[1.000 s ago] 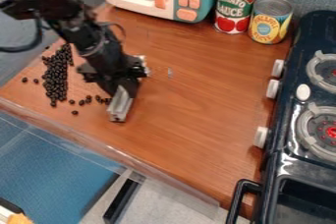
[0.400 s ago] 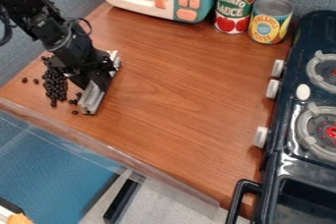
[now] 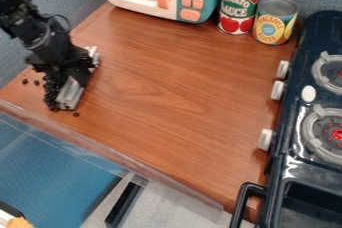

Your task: Sweep into pile

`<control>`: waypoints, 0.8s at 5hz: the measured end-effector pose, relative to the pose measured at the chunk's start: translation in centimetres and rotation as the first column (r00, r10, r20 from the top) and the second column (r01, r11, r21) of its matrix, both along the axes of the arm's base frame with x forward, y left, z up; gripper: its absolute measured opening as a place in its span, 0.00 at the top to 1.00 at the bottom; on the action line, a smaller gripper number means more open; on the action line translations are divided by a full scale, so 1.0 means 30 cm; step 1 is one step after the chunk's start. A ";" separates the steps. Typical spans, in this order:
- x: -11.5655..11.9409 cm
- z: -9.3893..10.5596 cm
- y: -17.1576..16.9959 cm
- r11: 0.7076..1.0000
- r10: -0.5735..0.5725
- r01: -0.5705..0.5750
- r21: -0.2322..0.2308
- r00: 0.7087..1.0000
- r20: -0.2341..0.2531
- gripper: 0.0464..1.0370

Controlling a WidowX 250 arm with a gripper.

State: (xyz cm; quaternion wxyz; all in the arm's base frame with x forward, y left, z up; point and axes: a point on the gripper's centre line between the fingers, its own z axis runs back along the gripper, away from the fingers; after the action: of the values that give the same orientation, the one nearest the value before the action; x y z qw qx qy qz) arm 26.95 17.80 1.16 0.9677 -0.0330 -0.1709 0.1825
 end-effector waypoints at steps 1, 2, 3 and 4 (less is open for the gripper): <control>-0.016 0.002 0.031 0.999 -0.013 0.013 0.030 1.000 -0.002 0.67; -0.059 0.002 0.092 0.999 0.031 -0.031 0.043 0.999 -0.006 0.67; -0.060 0.004 0.072 0.999 0.035 -0.035 0.008 0.999 0.003 0.67; -0.008 0.028 -0.032 0.996 0.019 -0.018 -0.087 1.000 0.017 0.67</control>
State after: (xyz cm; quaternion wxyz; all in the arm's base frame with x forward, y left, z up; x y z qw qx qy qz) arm 26.72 16.85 2.00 0.9620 -0.0752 -0.1716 0.1984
